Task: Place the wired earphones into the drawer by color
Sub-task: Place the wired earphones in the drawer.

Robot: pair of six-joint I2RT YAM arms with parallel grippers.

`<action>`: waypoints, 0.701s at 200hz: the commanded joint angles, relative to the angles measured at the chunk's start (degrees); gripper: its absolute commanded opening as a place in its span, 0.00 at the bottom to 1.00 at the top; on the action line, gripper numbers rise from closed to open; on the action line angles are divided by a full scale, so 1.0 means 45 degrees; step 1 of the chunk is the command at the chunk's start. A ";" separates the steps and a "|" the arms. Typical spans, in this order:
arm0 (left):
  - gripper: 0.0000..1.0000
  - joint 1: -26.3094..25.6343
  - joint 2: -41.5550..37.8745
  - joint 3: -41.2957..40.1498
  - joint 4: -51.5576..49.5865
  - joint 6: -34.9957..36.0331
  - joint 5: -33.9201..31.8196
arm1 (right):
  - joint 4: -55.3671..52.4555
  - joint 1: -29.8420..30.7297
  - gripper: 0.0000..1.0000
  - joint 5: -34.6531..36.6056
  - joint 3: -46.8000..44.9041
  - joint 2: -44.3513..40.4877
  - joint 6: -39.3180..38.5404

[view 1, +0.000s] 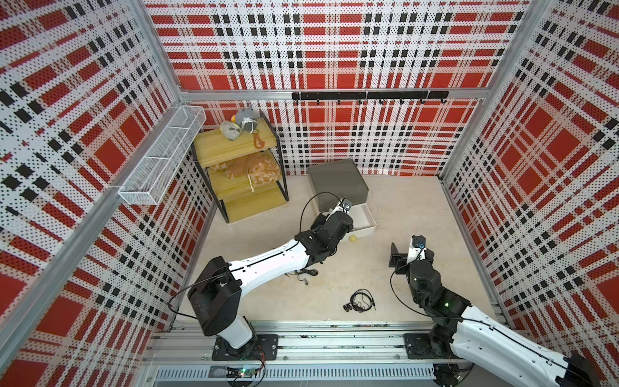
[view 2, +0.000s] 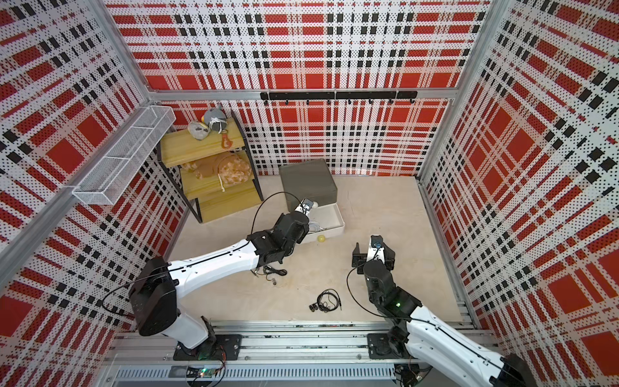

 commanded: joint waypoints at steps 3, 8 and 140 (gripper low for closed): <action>0.00 0.0235 0.0268 0.0459 0.0749 0.0908 0.0229 | 0.0143 -0.0095 0.90 0.0209 -0.0138 -0.0038 0.0075; 0.00 0.0257 0.0329 0.0490 0.0787 0.0993 0.0305 | 0.0143 -0.0108 0.90 0.0204 -0.0143 -0.0029 0.0065; 0.10 0.0668 0.1520 0.1050 0.0926 0.1025 0.1935 | 0.0300 -0.0119 0.90 -0.0061 -0.0147 -0.0038 -0.0098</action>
